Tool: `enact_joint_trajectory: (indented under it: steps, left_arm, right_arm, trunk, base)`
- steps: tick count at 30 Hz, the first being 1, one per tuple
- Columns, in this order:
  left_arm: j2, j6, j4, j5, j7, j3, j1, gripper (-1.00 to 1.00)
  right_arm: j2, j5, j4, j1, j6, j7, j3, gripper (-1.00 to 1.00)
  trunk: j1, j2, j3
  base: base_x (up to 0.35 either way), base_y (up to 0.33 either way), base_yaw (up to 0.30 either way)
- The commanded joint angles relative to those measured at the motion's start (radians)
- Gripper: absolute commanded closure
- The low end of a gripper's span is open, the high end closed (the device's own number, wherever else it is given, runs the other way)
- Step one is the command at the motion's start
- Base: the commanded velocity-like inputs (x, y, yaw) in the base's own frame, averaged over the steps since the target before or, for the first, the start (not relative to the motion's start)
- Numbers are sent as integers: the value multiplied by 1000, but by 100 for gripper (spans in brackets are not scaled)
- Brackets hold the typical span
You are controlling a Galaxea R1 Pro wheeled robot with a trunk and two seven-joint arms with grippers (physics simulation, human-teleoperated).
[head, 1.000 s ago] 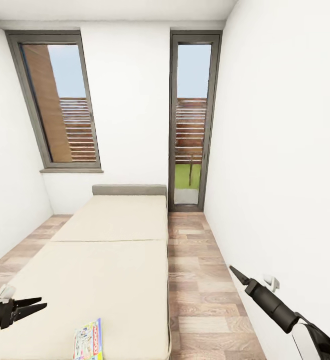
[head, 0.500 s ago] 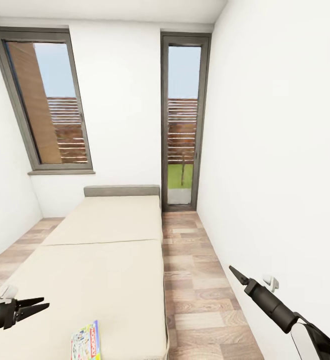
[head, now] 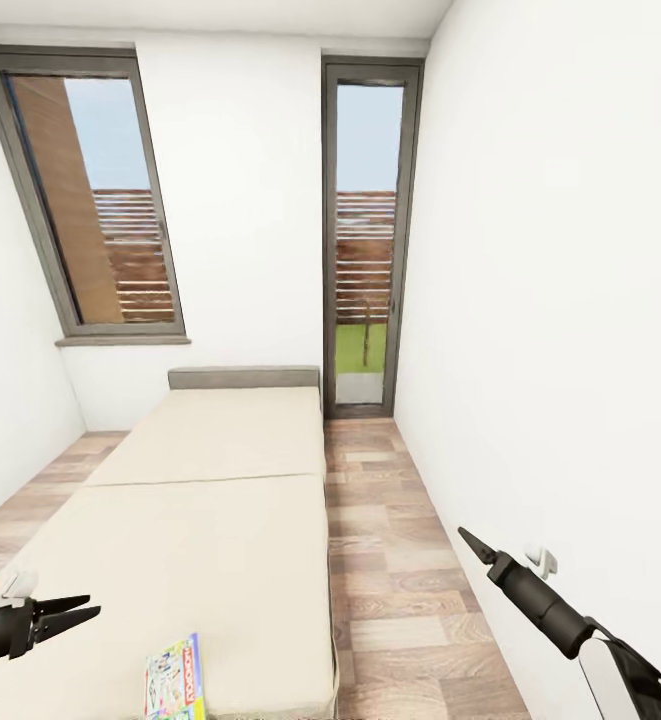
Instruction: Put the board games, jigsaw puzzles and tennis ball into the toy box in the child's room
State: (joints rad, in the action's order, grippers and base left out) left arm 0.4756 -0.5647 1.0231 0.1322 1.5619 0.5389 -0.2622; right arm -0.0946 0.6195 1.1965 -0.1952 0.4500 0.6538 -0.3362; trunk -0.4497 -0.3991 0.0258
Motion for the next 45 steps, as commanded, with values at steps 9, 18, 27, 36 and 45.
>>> enact_joint_trajectory:
  steps: [9,18,27,36,45]
  left_arm:
    - [-12,-11,1,0,9,1,-1,-100]
    - [-14,-11,0,-1,9,3,-1,-100]
    - [-21,-11,0,-1,9,2,-1,-100]
    - [-30,-14,-1,0,9,2,-1,-100]
    - [-74,-29,-6,0,-18,4,-2,-100]
  right_arm:
    - [-2,8,-3,-1,8,0,-1,-100]
    - [-2,9,-2,-1,4,3,-1,-100]
    - [3,8,-2,-1,3,3,-1,-100]
    - [6,7,-2,-1,1,3,-1,-100]
    - [10,7,1,-1,0,0,0,-100]
  trunk:
    - [0,-1,-10]
    - [0,-1,-16]
    - [0,-1,-16]
    - [0,-1,-16]
    - [0,-1,-16]
  base:
    - [-4,0,0]
    - [-4,0,0]
    - [-145,0,0]
    - [-131,0,0]
    - [-8,0,0]
